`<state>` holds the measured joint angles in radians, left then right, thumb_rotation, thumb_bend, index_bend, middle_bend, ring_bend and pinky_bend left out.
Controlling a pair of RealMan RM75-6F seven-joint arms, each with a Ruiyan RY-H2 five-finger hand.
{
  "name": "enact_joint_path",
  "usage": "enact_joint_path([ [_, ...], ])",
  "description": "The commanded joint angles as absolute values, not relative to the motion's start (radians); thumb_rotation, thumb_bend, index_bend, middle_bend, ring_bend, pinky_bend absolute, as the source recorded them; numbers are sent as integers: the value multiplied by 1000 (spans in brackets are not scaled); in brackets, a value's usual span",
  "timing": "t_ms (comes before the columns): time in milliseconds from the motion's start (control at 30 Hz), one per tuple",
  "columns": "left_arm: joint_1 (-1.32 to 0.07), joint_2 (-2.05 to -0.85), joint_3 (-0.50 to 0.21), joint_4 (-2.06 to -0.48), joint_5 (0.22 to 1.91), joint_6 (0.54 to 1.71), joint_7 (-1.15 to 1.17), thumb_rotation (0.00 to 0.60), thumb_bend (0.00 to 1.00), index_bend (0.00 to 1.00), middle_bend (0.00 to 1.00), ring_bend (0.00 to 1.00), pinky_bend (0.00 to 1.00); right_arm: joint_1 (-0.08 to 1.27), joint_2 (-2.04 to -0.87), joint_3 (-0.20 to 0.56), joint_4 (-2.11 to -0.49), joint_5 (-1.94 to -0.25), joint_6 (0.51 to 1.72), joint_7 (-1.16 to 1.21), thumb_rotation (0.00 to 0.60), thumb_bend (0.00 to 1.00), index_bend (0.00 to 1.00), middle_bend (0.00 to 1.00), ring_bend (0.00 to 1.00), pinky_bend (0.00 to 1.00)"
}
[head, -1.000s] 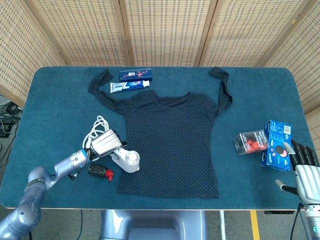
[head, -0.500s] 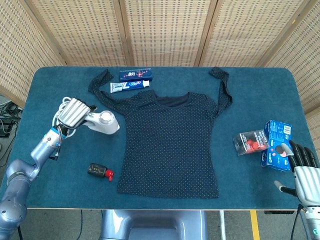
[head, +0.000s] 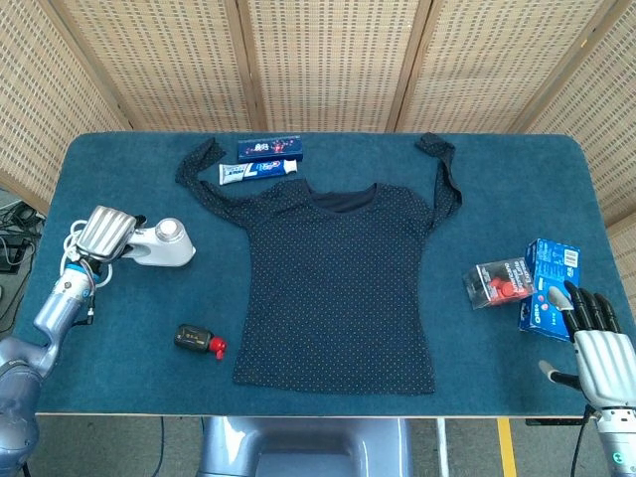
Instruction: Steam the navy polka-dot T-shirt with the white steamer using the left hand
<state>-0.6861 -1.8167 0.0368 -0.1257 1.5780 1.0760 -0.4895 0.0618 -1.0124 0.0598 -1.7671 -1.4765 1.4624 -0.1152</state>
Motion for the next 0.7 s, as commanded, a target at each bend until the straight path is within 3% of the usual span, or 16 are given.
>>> enact_joint_path([
  [33, -684, -1827, 36, -127, 1575, 1067, -496, 600, 690, 1000, 903, 823, 971, 63, -1014, 60, -1767, -1475, 1460, -116, 600, 0, 0, 0, 0, 0],
  [167, -684, -1845, 37, -127, 1576, 1059, -504, 600, 668, 993, 875, 814, 933, 62, -1012, 60, -1767, -1474, 1461, -113, 600, 0, 0, 0, 0, 0],
  [233, -684, -1853, 41, -129, 1579, 1057, -512, 600, 591, 914, 780, 753, 851, 62, -1010, 60, -1767, -1475, 1462, -108, 600, 0, 0, 0, 0, 0],
  [367, -686, -1864, 45, -137, 1581, 1029, -523, 600, 120, 356, 289, 380, 486, 60, -1004, 59, -1769, -1478, 1465, -96, 600, 0, 0, 0, 0, 0],
  [400, -687, -1865, 45, -143, 1580, 1012, -529, 600, 42, 212, 156, 260, 384, 60, -1003, 59, -1769, -1480, 1466, -94, 600, 0, 0, 0, 0, 0],
  [467, -692, -1862, 47, -159, 1580, 982, -543, 600, 0, 56, 25, 102, 250, 59, -1001, 58, -1770, -1484, 1468, -90, 600, 0, 0, 0, 0, 0],
  [567, -697, -1852, 53, -188, 1585, 970, -562, 600, 0, 0, 0, 2, 131, 56, -997, 56, -1773, -1491, 1473, -83, 600, 0, 0, 0, 0, 0],
  [700, -691, -1836, 48, -227, 1585, 1025, -578, 600, 0, 0, 0, 0, 92, 52, -991, 52, -1779, -1506, 1483, -75, 600, 0, 0, 0, 0, 0],
])
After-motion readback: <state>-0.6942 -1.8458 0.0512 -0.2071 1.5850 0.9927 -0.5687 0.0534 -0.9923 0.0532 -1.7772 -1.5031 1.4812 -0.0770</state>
